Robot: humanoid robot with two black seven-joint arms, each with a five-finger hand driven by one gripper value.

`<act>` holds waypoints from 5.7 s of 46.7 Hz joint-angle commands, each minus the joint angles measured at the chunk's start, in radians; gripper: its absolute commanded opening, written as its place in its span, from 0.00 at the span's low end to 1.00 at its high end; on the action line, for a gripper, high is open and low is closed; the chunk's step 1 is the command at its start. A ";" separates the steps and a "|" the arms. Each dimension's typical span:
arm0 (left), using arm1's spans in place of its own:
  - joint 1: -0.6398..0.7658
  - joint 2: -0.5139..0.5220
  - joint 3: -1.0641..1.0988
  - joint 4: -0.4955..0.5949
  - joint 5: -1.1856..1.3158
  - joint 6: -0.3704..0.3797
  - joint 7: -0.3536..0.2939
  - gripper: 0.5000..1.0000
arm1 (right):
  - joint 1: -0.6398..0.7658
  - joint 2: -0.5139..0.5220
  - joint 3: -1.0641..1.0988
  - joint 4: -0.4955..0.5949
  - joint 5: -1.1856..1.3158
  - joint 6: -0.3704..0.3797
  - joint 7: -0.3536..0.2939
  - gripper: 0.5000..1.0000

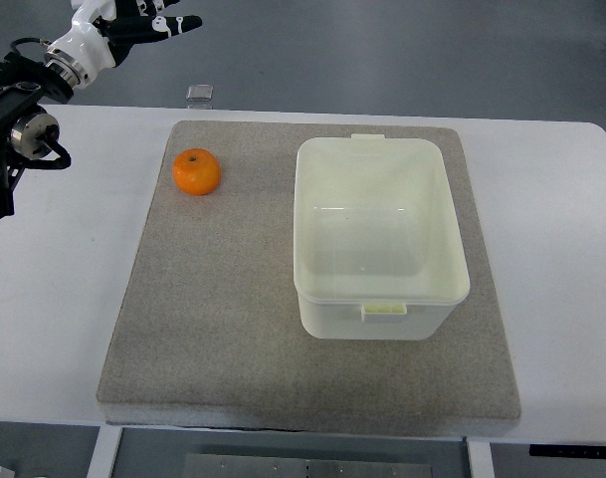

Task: Put orange in box with left hand
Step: 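Raise the left hand and swing it over the orange, then lower the left hand around the orange and close the fingers, then lift the orange with the left hand and carry it toward the box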

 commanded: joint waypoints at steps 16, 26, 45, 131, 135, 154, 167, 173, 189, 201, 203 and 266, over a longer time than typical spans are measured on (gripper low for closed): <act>-0.074 0.050 0.074 -0.094 0.588 -0.024 -0.011 0.99 | 0.000 0.000 0.000 0.001 0.001 0.000 0.000 0.86; -0.102 0.078 0.077 -0.159 0.651 -0.025 -0.011 0.99 | 0.000 0.000 0.000 -0.001 0.001 0.000 0.000 0.86; -0.117 0.081 0.079 -0.162 0.999 -0.022 -0.028 0.99 | 0.000 0.000 0.000 -0.001 0.001 0.000 0.000 0.86; -0.036 0.085 0.185 -0.211 1.330 0.249 -0.028 0.99 | 0.000 0.000 0.000 0.001 -0.001 0.000 0.000 0.86; -0.036 0.084 0.183 -0.211 1.330 0.249 -0.028 0.98 | 0.000 0.000 0.000 -0.001 -0.001 0.000 0.000 0.86; -0.018 0.064 0.188 -0.208 1.332 0.266 -0.028 0.79 | 0.000 0.000 0.000 -0.001 -0.001 0.000 0.000 0.86; -0.019 0.064 0.192 -0.200 1.333 0.323 -0.028 0.72 | 0.000 0.000 0.000 0.001 0.001 0.000 0.000 0.86; -0.019 0.065 0.192 -0.194 1.333 0.332 -0.028 0.74 | 0.000 0.000 0.000 -0.001 -0.001 0.000 0.000 0.86; -0.018 0.065 0.192 -0.194 1.330 0.331 -0.028 0.40 | 0.000 0.000 0.000 -0.001 -0.001 0.000 0.000 0.86; -0.016 0.064 0.192 -0.194 1.330 0.332 -0.028 0.00 | 0.000 0.000 0.000 0.001 0.001 0.000 0.000 0.86; -0.016 0.064 0.194 -0.194 1.330 0.331 -0.028 0.00 | 0.000 0.000 0.000 -0.001 -0.001 0.000 0.000 0.86; -0.198 0.052 0.179 -0.283 1.172 0.331 -0.028 0.00 | 0.000 0.000 0.000 -0.001 -0.001 0.000 0.000 0.86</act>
